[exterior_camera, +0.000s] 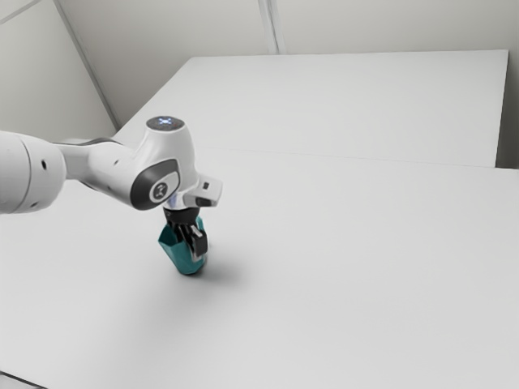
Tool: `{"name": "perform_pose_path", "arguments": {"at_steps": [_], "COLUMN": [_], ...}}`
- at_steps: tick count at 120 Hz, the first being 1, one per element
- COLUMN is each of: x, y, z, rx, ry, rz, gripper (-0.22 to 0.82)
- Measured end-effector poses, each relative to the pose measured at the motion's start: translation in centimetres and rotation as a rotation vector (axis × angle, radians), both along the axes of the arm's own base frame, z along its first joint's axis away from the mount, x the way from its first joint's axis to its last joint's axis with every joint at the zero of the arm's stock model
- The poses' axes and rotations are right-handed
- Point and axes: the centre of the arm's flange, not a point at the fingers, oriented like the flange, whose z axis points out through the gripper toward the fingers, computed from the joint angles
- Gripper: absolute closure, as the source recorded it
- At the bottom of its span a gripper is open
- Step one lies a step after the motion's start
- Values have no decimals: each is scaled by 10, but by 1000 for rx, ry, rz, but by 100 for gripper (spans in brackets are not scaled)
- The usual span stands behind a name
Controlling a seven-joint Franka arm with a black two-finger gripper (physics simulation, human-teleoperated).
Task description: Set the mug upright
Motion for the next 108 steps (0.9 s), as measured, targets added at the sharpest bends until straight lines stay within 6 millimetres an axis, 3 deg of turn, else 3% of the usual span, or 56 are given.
{"name": "perform_pose_path", "arguments": {"at_steps": [24,59,82,108], "x": [9,43,57,58], "y": [-5,-7,13,48], "z": [31,124,185,242], "rx": [-28,-135,-121,-74], "ry": [-66,-184,-209,-217], "rz": [25,115,157,225], "gripper": [10,3,1,0]}}
